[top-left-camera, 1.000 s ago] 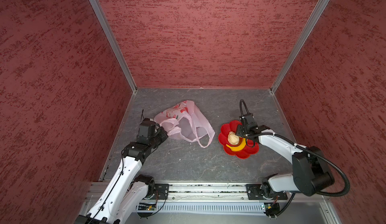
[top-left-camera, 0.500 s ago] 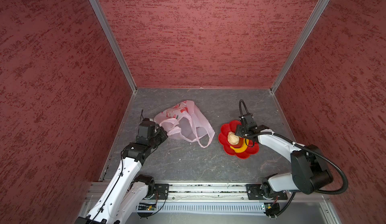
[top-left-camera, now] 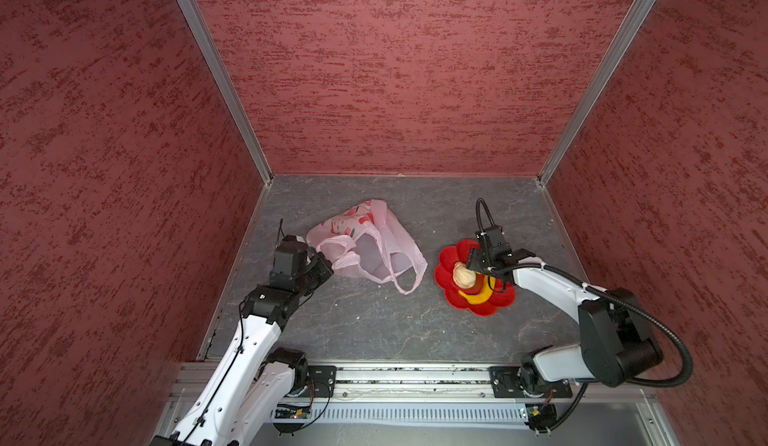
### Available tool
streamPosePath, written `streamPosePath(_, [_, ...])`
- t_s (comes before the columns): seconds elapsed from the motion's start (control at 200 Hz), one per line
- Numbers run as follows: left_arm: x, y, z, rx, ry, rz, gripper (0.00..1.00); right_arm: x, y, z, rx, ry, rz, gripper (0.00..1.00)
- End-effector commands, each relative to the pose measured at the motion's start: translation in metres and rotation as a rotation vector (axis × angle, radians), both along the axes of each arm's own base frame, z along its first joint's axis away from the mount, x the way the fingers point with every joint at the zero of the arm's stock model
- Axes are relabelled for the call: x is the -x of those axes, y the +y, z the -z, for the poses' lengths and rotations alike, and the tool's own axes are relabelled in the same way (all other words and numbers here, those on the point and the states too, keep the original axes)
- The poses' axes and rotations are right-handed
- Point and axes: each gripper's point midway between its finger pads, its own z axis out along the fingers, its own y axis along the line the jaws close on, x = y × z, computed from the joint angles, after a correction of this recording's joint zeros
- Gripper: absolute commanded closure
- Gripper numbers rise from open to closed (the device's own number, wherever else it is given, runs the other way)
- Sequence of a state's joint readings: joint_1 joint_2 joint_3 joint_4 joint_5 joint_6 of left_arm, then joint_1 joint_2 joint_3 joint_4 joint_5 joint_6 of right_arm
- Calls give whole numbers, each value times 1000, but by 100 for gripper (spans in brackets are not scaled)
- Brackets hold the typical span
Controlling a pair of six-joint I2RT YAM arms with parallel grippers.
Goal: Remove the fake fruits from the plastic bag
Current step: 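Lower the lemon onto the red plate and open the right gripper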
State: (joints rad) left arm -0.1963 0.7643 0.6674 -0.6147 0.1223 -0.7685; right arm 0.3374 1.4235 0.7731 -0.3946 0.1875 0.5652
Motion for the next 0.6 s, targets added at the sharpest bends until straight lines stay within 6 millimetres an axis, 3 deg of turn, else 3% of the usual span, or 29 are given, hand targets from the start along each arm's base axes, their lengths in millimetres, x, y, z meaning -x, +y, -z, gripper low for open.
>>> streamPosePath(0.0, [3, 3, 1, -17, -3, 4, 100, -7, -5, -16, 11, -44, 23, 27])
streamPosePath(0.426, [3, 4, 1, -19, -5, 2, 100, -12, -5, -31, 14, -77, 16, 23])
streamPosePath(0.596, [4, 5, 0, -19, -8, 5, 100, -13, -2, -46, 5, -100, -1, 24])
